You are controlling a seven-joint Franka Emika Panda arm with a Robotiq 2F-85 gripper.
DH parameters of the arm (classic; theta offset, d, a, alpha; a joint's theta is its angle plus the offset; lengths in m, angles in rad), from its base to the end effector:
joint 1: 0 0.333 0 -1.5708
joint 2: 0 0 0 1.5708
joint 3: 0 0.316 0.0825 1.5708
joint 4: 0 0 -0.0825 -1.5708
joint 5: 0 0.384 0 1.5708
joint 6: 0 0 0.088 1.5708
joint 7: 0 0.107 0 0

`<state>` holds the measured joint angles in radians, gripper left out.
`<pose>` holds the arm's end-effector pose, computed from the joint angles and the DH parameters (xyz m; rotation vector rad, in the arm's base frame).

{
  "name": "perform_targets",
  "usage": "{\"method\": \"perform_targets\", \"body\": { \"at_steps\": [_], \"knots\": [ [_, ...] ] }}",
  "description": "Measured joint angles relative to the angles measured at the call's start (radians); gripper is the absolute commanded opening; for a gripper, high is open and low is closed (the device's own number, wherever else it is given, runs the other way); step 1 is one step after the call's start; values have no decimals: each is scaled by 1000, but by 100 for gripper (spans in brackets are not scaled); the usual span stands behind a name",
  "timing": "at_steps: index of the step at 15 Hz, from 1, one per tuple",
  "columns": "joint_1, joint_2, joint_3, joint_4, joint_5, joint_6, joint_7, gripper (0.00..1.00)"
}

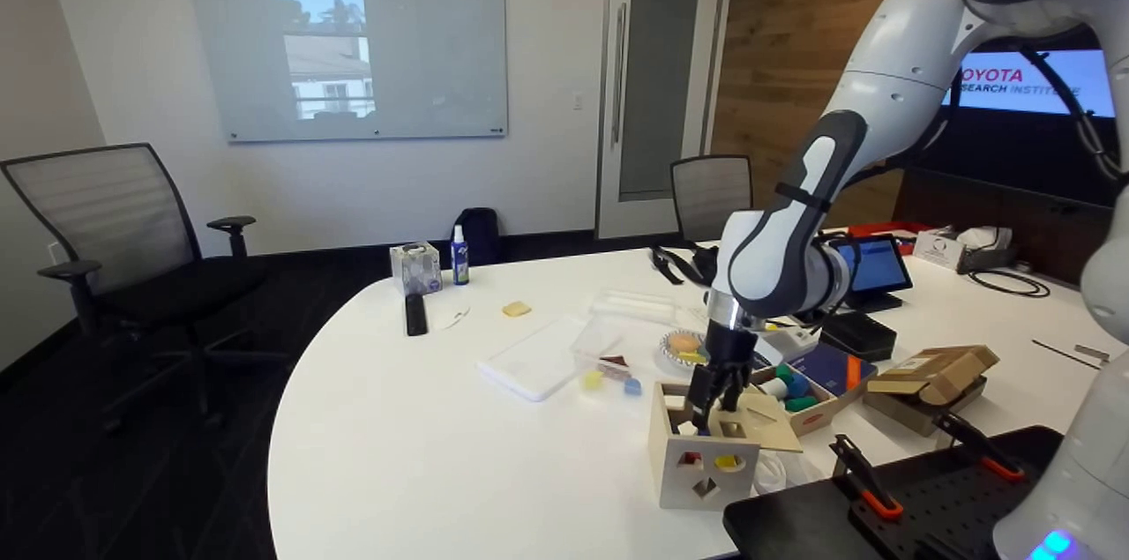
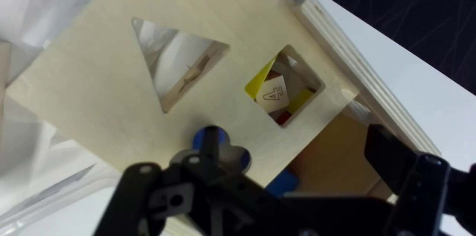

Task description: Slide the lid of the shape sorter to the right

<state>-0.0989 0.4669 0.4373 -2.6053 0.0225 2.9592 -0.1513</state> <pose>0.3791 0.1607 0.1040 -2.8809 -0.6333 0.1337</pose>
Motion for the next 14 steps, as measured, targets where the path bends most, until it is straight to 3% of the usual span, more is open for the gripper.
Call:
{"method": "perform_targets", "body": {
  "at_steps": [7,14],
  "knots": [
    [-3,-47,47,-7,42,0,0,100],
    [12,-276,116,-109,60,1,-3,100]
  ]
}}
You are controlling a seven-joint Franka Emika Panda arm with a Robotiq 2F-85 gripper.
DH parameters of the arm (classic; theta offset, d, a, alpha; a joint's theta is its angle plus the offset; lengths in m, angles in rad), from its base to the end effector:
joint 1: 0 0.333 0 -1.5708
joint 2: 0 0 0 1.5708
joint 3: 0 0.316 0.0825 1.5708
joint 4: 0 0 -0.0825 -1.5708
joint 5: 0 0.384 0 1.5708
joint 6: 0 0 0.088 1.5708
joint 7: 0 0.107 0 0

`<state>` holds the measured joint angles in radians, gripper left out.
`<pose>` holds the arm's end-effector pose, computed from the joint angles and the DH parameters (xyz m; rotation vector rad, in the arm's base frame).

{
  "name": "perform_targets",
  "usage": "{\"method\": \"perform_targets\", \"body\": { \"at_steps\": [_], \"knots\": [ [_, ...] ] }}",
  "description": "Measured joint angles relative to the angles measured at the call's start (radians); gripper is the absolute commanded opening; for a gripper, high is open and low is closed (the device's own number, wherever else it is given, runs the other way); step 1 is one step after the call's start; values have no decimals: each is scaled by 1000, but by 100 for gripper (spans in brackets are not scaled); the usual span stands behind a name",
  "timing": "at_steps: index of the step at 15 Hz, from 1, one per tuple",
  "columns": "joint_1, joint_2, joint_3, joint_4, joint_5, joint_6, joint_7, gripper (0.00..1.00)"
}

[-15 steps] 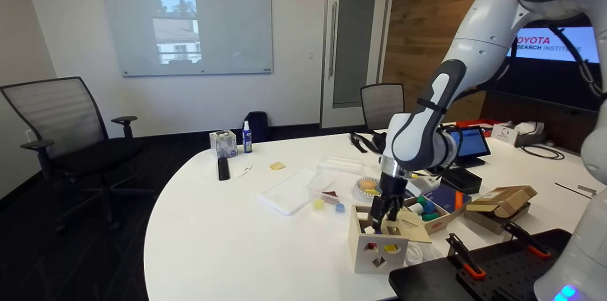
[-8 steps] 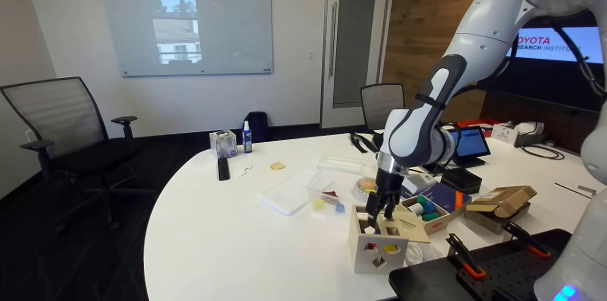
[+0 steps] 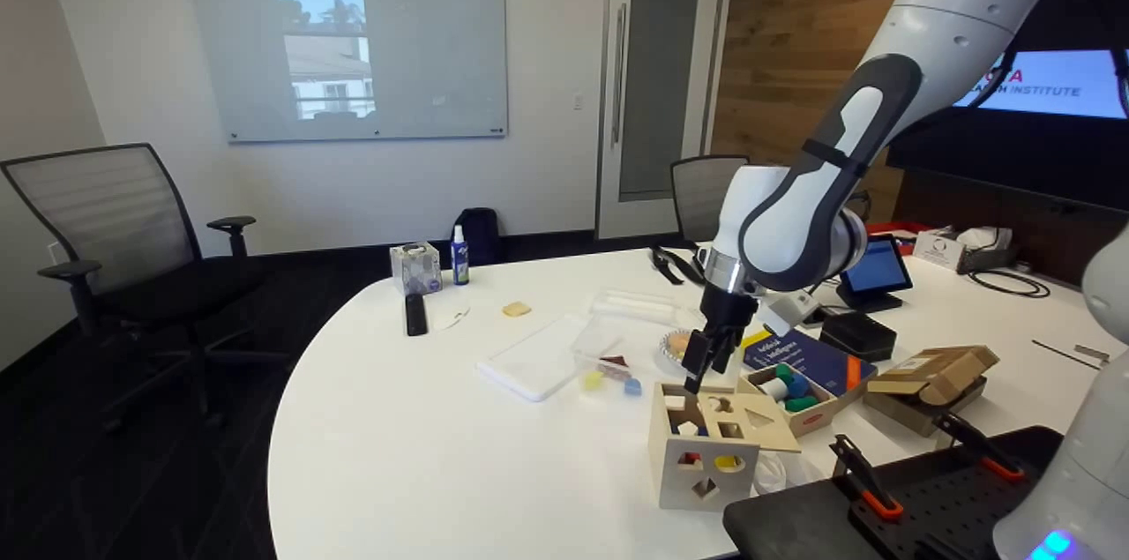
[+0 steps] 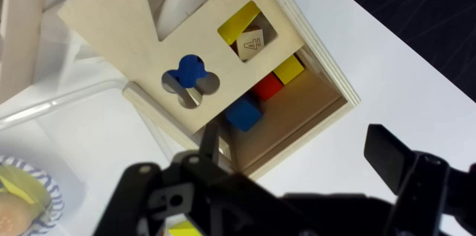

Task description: Slide the lid of the shape sorter to the right

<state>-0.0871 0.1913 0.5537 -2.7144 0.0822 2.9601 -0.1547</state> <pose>0.3624 0.1895 0.1830 -2.9070 -0.7869 -0.0898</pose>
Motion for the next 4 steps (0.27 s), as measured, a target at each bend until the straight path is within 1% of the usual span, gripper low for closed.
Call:
{"method": "perform_targets", "body": {
  "at_steps": [4],
  "knots": [
    [-7,-96,56,-42,32,0,-5,100]
  ]
}}
